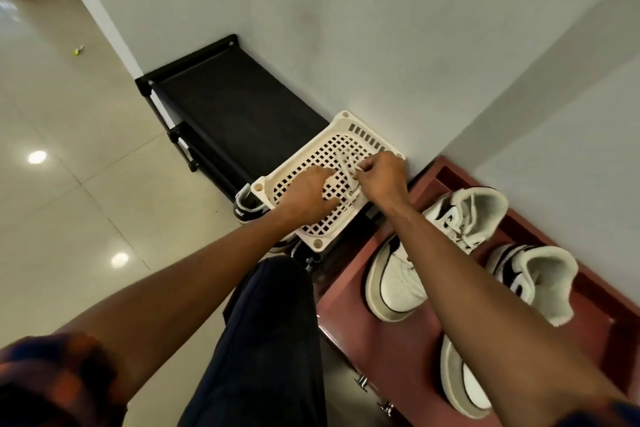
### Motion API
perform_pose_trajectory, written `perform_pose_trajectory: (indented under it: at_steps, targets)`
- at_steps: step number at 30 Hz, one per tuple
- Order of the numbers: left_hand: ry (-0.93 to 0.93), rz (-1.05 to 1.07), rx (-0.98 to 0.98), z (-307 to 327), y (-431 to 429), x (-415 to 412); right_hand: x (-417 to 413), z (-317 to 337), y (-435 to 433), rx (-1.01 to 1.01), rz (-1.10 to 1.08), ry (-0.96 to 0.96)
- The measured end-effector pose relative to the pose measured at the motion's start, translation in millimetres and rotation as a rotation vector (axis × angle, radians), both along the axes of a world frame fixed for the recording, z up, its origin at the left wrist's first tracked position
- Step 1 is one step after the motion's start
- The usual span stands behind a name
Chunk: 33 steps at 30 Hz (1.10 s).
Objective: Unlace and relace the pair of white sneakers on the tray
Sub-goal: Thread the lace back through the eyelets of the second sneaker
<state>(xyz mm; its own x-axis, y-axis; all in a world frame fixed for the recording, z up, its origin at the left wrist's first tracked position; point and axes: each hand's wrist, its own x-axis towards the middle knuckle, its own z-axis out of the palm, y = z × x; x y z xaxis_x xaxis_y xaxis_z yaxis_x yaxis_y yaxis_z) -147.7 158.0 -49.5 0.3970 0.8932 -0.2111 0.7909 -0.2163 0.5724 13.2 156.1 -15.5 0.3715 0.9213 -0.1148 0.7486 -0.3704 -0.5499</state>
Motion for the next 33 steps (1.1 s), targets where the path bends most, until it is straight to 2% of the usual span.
perform_pose_trajectory:
  at_steps: [4, 8, 10, 12, 17, 23, 27, 30, 33]
  targets:
    - [-0.368, 0.155, 0.023, 33.9, -29.8, 2.6, 14.7, 52.1, -46.5, 0.111, -0.051, 0.114]
    - [-0.623, 0.213, 0.013, 72.7, -76.3, 27.0, 44.8, 93.2, -121.5, 0.113, 0.055, 0.205]
    - [-0.732, 0.160, -0.042, 91.6, -101.3, 41.6, 58.3, 107.3, -158.7, 0.126, 0.122, 0.224]
    - [-0.809, 0.010, -0.122, 105.8, -128.4, 58.0, 70.5, 117.1, -194.2, 0.132, 0.164, 0.206]
    - [-0.766, -0.265, -0.167, 109.2, -186.3, 99.3, 97.8, 110.3, -258.9, 0.148, 0.124, 0.162]
    - [-0.743, -0.315, -0.216, 115.0, -205.9, 132.6, 123.0, 96.5, -301.2, 0.120, 0.029, 0.428]
    - [-0.700, -0.269, -0.217, 117.9, -204.5, 136.4, 124.1, 94.5, -313.0, 0.171, -0.056, 0.688]
    - [-0.746, -0.161, -0.376, 119.6, -206.1, 132.8, 128.7, 87.7, -318.0, 0.206, -0.134, 0.798]
    - [-0.781, -0.063, -0.509, 117.4, -199.6, 124.4, 133.0, 83.3, -323.8, 0.230, -0.219, 0.826]
